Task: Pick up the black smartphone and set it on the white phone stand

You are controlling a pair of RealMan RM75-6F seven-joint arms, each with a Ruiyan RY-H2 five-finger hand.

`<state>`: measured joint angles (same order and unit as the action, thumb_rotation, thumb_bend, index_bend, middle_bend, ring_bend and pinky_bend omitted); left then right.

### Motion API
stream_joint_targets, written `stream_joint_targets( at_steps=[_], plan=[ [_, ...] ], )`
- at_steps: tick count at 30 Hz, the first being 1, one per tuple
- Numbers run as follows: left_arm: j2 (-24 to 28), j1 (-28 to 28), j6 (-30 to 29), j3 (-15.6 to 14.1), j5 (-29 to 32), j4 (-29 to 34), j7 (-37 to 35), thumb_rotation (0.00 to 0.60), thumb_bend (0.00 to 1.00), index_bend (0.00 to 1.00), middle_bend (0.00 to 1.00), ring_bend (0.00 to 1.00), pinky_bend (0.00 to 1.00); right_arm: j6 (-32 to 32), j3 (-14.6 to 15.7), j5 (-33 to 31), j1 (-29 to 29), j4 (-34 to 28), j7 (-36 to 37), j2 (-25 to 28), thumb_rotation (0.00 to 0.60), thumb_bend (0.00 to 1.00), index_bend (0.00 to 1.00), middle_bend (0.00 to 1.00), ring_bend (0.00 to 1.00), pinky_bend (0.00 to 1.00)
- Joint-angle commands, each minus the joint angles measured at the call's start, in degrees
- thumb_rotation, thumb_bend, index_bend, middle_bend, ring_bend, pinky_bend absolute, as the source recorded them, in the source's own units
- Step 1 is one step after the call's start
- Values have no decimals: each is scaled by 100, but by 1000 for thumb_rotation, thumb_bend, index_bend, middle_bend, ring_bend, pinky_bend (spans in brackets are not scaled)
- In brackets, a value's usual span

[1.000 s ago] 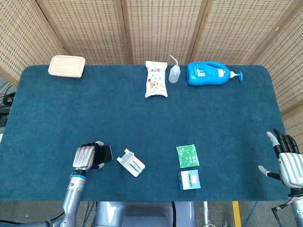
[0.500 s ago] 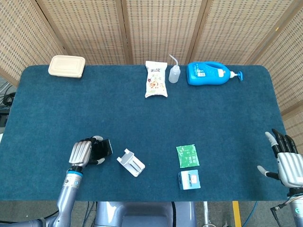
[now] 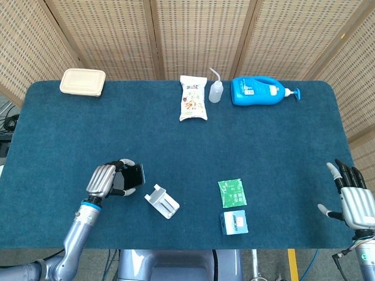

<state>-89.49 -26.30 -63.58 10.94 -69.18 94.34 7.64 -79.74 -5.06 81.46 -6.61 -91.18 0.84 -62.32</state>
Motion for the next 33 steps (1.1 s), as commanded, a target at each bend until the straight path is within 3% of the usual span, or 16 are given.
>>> stream_joint_targets(
  at_steps=[1, 8, 11, 17, 28, 33],
  plan=[
    [542, -373, 717, -24, -967, -182, -1382, 600, 251, 320, 424, 393, 388, 129, -42, -150, -56, 47, -97, -49, 600, 128, 0, 0, 0, 0],
    [611, -954, 957, -232, -2233, -934, -3468, 600, 242, 322, 424, 393, 388, 366, -162, -534, -165, 160, -328, -164, 600, 131, 0, 0, 0, 0],
    [468, -1268, 651, -466, -2979, -1545, -4562, 600, 241, 327, 425, 393, 388, 367, -229, -668, -184, 213, -413, -212, 600, 131, 0, 0, 0, 0],
    [64, -1719, -120, -925, -3863, -2766, -6201, 600, 248, 338, 425, 393, 388, 365, -277, -814, -212, 273, -646, -300, 600, 131, 0, 0, 0, 0],
    [-828, -2012, -1683, -1637, -4370, -4880, -8841, 600, 263, 361, 427, 393, 388, 531, -375, -1226, -321, 350, -1100, -446, 600, 131, 0, 0, 0, 0],
    [-1164, -2002, -2043, -1762, -4338, -5547, -9245, 600, 265, 373, 427, 393, 388, 596, -394, -1328, -358, 337, -1189, -455, 600, 131, 0, 0, 0, 0]
  ],
)
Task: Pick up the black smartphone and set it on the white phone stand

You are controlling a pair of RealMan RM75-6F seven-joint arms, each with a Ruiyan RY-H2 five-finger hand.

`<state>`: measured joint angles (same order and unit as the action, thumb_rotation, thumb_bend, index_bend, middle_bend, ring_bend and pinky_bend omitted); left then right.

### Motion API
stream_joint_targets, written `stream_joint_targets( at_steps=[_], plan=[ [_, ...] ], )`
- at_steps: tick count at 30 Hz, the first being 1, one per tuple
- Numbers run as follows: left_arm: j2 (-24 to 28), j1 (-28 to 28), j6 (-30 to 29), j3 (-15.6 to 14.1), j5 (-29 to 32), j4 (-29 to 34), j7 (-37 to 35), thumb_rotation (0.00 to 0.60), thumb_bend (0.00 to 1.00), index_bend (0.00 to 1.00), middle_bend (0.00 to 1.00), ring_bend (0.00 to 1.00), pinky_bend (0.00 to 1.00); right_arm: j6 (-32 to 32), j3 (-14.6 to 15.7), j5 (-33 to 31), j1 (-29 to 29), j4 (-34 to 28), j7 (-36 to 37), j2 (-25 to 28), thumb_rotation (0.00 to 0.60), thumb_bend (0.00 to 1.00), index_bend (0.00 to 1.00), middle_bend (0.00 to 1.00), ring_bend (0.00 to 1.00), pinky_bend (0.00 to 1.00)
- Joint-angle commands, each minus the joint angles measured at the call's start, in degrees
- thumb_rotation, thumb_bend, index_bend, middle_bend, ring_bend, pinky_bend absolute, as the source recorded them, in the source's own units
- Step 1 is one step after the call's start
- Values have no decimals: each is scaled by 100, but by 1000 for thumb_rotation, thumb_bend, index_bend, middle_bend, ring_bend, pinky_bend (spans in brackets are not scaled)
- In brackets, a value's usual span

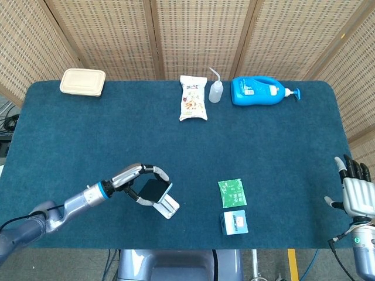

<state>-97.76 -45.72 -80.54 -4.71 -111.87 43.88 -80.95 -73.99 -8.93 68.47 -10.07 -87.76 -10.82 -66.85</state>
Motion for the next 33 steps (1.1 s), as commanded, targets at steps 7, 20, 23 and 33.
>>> stream_joint_targets(
  at_steps=[7, 20, 23, 33],
  plan=[
    [-773, -116, -549, -298, 40, -1234, -924, 600, 266, 391, 429, 393, 388, 50, -19, -142, -16, 8, -83, -4, 600, 131, 0, 0, 0, 0],
    [-1823, 47, -783, -368, 333, -2815, -1038, 600, 259, 395, 429, 393, 388, 13, -10, -299, -6, 91, -285, -99, 600, 131, 0, 0, 0, 0],
    [-1972, 117, -897, -395, 382, -3020, -1020, 600, 254, 395, 428, 393, 388, 14, -16, -309, -10, 88, -286, -97, 600, 131, 0, 0, 0, 0],
    [-2225, 372, -1050, -423, 614, -3275, -1177, 600, 241, 395, 429, 393, 388, 18, -14, -295, -4, 73, -218, -59, 600, 131, 0, 0, 0, 0]
  ],
)
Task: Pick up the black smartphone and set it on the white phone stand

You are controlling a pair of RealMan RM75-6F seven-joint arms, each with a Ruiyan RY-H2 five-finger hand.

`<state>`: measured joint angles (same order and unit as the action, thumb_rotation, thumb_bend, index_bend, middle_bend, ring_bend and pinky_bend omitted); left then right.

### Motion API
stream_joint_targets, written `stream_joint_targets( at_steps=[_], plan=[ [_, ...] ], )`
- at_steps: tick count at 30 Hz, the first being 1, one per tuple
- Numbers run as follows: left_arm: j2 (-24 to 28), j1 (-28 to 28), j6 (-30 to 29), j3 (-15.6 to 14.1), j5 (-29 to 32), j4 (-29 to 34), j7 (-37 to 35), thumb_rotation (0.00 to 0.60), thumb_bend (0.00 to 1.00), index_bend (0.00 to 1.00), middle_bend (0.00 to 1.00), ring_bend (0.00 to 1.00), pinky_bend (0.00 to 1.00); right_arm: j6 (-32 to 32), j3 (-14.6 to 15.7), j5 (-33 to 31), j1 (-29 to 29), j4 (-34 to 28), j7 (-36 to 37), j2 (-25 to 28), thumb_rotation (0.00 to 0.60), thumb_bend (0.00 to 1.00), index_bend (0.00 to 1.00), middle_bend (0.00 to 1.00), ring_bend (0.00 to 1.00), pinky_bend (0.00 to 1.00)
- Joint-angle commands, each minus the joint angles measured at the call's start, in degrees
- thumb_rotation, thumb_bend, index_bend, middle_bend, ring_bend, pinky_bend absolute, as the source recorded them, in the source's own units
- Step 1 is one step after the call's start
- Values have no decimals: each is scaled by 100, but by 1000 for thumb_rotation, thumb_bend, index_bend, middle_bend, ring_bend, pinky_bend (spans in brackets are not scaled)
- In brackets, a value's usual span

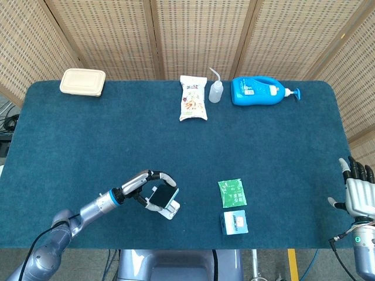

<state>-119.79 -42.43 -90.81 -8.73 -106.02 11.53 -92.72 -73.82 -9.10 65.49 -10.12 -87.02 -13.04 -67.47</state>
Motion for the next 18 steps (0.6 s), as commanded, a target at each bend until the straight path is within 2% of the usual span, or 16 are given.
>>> stream_joint_targets(
  at_steps=[1, 18],
  plan=[
    [-27, 68, -27, -27, 46, -52, -4, 600, 241, 394, 429, 393, 388, 2, 6, 9, 1, -4, 7, 6, 600, 131, 0, 0, 0, 0],
    [-65, 237, 20, -160, 186, -78, -81, 600, 245, 394, 429, 393, 388, 5, 25, 46, 6, -55, 59, 49, 600, 131, 0, 0, 0, 0]
  ],
)
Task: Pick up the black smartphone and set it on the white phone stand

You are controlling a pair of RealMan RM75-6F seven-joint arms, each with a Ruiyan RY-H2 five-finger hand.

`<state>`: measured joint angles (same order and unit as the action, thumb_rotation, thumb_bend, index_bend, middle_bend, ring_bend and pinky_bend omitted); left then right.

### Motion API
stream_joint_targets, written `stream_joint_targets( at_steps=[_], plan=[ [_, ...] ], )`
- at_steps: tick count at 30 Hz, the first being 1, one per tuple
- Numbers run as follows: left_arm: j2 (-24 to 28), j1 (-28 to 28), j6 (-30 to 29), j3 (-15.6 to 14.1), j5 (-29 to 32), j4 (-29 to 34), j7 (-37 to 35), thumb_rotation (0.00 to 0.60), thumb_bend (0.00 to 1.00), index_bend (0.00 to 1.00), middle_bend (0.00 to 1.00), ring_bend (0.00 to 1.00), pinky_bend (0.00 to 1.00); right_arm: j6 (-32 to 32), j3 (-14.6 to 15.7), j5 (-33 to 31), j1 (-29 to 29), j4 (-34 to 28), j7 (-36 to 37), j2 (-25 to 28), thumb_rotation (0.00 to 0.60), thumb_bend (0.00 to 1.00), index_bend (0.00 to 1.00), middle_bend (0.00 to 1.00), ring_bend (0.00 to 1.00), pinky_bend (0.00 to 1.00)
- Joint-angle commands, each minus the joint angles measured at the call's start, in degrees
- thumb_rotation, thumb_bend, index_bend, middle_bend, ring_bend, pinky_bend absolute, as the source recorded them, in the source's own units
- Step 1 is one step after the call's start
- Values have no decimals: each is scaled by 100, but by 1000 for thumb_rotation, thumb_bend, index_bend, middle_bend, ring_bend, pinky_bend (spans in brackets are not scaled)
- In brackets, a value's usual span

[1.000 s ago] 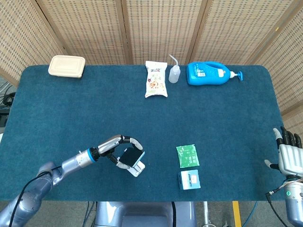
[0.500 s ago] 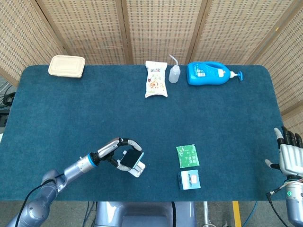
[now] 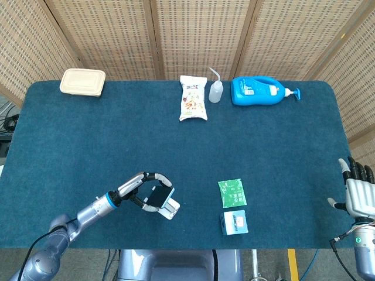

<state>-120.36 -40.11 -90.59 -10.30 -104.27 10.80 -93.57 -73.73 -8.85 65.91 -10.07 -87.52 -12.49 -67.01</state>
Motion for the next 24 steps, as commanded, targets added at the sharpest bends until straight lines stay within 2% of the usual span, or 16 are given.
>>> stream_joint_targets(
  at_steps=[1, 24],
  plan=[
    [-14, 6, -6, -4, 16, -10, 13, 600, 245, 394, 429, 394, 388, -7, 1, 7, 3, -8, 6, 5, 600, 131, 0, 0, 0, 0],
    [-114, 98, 124, -133, 112, -201, 216, 600, 210, 393, 427, 392, 388, -20, 22, 16, -3, -45, -39, -1, 600, 131, 0, 0, 0, 0]
  ],
)
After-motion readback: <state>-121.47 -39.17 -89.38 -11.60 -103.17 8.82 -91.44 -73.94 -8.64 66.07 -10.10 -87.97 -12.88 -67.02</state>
